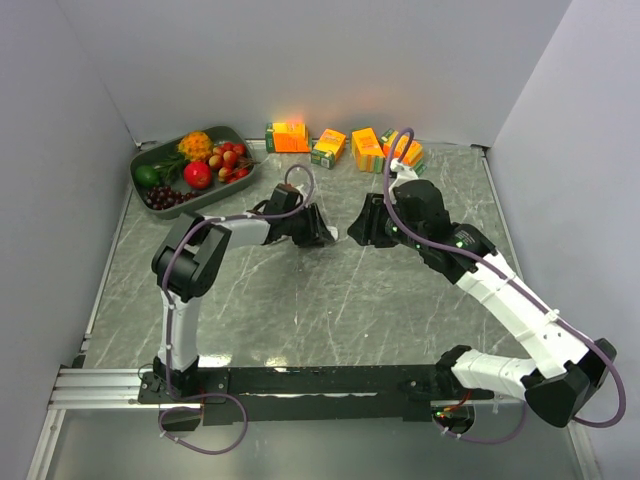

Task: Insert the wireless bluetooth earbuds into the charging case
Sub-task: Place the charging case at the center of the board, then reset both arms

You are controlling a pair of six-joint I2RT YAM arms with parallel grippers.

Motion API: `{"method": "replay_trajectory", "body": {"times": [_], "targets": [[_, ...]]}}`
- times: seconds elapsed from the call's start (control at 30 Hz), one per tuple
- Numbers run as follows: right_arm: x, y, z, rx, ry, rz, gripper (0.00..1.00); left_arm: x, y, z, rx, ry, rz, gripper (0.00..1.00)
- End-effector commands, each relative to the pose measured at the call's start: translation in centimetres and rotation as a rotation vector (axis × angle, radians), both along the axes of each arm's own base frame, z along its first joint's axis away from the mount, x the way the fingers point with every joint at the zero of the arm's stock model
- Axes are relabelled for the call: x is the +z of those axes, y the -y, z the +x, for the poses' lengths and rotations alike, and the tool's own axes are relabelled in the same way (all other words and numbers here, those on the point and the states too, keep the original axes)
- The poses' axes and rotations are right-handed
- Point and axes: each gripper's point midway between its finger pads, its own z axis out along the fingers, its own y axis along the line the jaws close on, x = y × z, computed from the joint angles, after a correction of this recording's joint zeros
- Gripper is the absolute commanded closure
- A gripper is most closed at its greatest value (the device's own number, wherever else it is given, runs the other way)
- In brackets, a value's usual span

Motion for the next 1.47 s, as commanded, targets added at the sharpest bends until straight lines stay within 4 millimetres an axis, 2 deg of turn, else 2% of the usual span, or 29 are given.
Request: {"method": "replay_trajectory", "body": {"times": [0.0,0.2,0.3,0.33,0.4,0.43,0.47,0.5,0.53,0.57,0.6,0.63,0.7,0.73,0.77,0.8,0.83,0.93,0.97,1.0,1.03,1.2,1.3,1.37,1.43], "targets": [[1.5,0.0,0.0,-0.007,0.045,0.052,0.49,-2.4,-3.0,-2.3,0.026,-0.068,0.138,0.5],[1.6,0.3,-0.3,-0.01,0.048,0.062,0.48,-1.3,-3.8,-3.3,0.03,-0.06,0.148,0.49],[1.9,0.5,-0.4,-0.013,0.065,0.061,0.49,1.2,-4.4,-4.1,0.03,-0.024,0.142,0.49],[2.0,0.6,-0.5,-0.013,0.07,0.062,0.49,4.0,-4.4,-4.4,0.03,0.026,0.121,0.49],[2.3,0.7,-0.5,-0.012,0.084,0.065,0.48,6.5,-5.0,-5.1,0.027,0.107,0.127,0.48],[2.4,0.9,-0.6,-0.014,0.091,0.064,0.48,9.8,-5.1,-6.1,0.019,0.193,0.104,0.46],[2.5,0.9,-0.6,-0.014,0.097,0.066,0.47,11.2,-5.5,-6.4,0.018,0.258,0.116,0.34],[2.5,1.1,-0.5,-0.025,0.103,0.061,0.47,14.8,-6.1,-7.1,0.029,0.356,0.091,0.01],[2.7,1.3,-0.6,-0.031,0.11,0.064,0.46,14.7,-7.5,-7.4,0.086,0.386,0.162,0.03],[2.7,1.5,-0.7,-0.036,0.115,0.062,0.46,15.4,-8.4,-7.6,0.119,0.412,0.186,0.04],[2.7,1.6,-0.8,-0.038,0.117,0.057,0.45,17.3,-9.2,-8.3,0.141,0.459,0.166,0.04],[2.9,2.1,-0.7,-0.056,0.132,0.048,0.44,16.7,-11.6,-7.7,0.24,0.481,0.243,0.04],[3.2,2.7,-1.1,-0.081,0.14,0.05,0.42,17.3,-14.1,-7.9,0.347,0.522,0.292,0.04],[3.3,3.3,-0.8,-0.12,0.155,0.052,0.19,15.7,-15.6,-8.2,0.389,0.514,0.349,0.04],[3.6,3.4,-0.9,-0.125,0.17,0.067,0.01,15.5,-17.8,-7.8,0.482,0.544,0.431,0.04],[3.6,3.7,-1.4,-0.123,0.191,0.08,0.0,15.6,-18.8,-8.1,0.495,0.577,0.468,0.04],[4.5,3.5,-1.3,-0.117,0.232,0.111,0.0,14.6,-19.8,-8.4,0.494,0.582,0.523,0.04],[4.8,4.4,-1.7,-0.136,0.285,0.126,0.0,16.4,-22.7,-8.2,0.582,0.62,0.613,0.04],[4.7,4.9,-1.5,-0.167,0.287,0.118,0.0,16.6,-23.2,-8.3,0.609,0.605,0.617,0.04],[4.5,5.2,-1.6,-0.177,0.286,0.111,0.0,16.7,-24.7,-8.4,0.667,0.575,0.652,0.04],[4.0,5.5,-1.5,-0.184,0.284,0.097,0.0,17.5,-25.0,-8.2,0.697,0.568,0.632,0.04],[0.2,6.9,-1.4,-0.215,0.218,-0.042,0.0,17.7,-25.7,-8.9,0.787,0.514,0.547,0.04],[-1.5,7.7,-1.8,-0.214,0.175,-0.125,0.0,17.6,-24.7,-9.4,0.81,0.46,0.447,0.04],[-1.8,7.8,-2.1,-0.201,0.159,-0.14,0.0,17.3,-23.7,-9.5,0.769,0.469,0.396,0.03],[-1.5,7.8,-2.5,-0.194,0.157,-0.126,0.0,17.5,-23.7,-9.8,0.76,0.49,0.377,0.04]]}}
